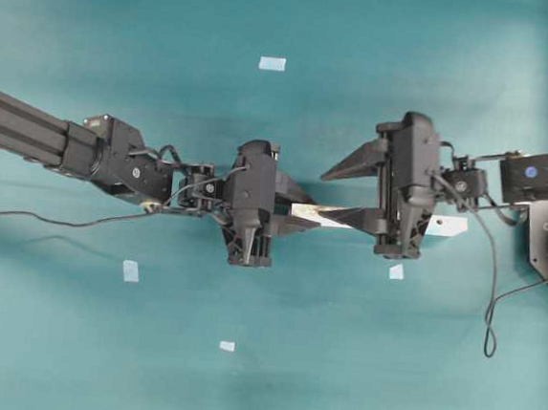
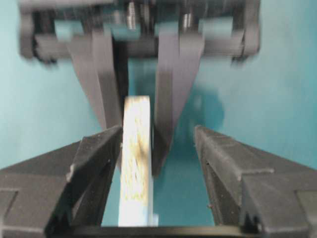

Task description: Move the wooden board into place and insert the rod into its hole.

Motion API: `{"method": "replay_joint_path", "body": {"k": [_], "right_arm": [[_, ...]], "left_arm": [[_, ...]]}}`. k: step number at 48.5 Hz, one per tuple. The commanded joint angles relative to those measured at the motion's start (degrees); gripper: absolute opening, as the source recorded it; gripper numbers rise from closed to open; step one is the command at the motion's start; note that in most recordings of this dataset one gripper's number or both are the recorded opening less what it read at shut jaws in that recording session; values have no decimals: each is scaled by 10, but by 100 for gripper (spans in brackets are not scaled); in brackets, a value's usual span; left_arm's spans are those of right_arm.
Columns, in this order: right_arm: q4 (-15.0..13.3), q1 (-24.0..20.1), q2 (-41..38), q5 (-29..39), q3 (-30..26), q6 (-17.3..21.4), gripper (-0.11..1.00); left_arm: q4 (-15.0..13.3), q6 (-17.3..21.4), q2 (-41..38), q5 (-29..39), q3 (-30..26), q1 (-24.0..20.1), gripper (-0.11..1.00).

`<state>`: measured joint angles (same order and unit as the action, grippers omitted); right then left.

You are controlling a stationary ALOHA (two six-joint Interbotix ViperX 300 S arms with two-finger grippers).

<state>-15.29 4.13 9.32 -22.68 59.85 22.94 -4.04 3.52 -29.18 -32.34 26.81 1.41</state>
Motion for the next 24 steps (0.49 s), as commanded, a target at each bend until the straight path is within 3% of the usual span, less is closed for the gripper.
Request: {"method": "replay_joint_path", "body": {"k": [1,24], "right_arm": [[-1,-1,33,-3,-7,-1,71],[-1,-1,62,15,7,-1,71]], "left_arm": [[2,2,8,4,0,9,21],[2,2,4,21,-2,9,21]]}}
